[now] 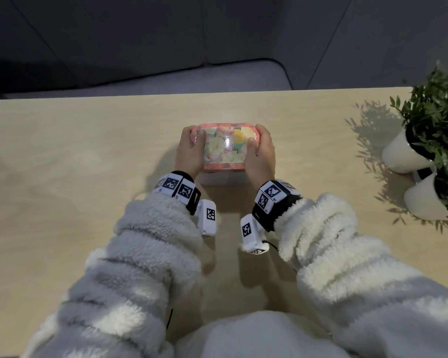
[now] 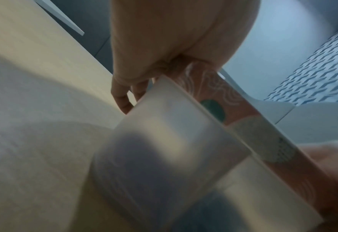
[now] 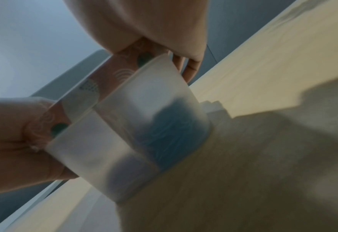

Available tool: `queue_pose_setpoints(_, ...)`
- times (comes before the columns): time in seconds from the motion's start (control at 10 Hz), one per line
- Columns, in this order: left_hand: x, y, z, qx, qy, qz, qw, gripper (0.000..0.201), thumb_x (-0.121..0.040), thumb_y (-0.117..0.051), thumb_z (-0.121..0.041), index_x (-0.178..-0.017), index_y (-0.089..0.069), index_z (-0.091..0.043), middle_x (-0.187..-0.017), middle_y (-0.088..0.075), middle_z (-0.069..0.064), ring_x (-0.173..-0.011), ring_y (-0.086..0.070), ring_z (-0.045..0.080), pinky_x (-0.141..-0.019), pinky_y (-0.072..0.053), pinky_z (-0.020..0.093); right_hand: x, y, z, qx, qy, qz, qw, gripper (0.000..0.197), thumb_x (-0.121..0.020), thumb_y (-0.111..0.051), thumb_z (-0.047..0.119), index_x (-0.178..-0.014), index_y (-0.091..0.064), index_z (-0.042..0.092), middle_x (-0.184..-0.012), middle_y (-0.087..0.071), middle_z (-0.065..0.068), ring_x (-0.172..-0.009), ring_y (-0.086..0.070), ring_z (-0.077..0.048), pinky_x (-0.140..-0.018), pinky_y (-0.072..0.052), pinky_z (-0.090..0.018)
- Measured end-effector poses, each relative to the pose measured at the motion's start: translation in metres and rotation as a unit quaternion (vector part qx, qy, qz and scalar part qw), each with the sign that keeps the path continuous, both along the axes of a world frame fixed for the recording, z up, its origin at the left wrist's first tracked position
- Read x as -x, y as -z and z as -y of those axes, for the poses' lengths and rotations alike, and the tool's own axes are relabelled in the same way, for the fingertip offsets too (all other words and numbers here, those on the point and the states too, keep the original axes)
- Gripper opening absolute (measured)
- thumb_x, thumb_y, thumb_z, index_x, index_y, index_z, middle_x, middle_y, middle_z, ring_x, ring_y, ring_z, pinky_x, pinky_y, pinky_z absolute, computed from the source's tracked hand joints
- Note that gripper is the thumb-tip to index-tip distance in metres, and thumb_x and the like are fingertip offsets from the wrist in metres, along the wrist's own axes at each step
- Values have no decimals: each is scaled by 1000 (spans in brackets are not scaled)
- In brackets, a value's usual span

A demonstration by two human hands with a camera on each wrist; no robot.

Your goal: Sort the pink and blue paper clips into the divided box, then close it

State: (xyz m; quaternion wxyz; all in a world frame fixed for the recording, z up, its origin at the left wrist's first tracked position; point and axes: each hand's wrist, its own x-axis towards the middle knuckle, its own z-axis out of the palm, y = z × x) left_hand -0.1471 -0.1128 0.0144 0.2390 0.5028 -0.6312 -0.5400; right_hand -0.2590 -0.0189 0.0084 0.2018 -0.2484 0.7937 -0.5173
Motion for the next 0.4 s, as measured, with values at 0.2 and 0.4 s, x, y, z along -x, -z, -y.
queue_pose_setpoints(0.2,1,-5,-2,-10,3,-1,1000,41,-80,-36,-56,-108,-44,-26,-105,-59,6,-98,-62,30,-83,-52,57,3,-2,1,-12,-28,-4,1000,41,-95,-32,24,-135,-37,15,-138,-48,-8,-124,-45,-27,-106,-36,-47)
queue_pose_setpoints(0.4,-15,-31,6,60,-69,-8,996,62,-88,-43,-46,-135,-31,-7,-140,-38,16,-128,-39,27,-110,-31,39,26,-41,-24,15,-25,-5,1000,47,-99,-32,34,-142,-31,15,-148,-38,-4,-135,-35,-19,-114,-28,-35)
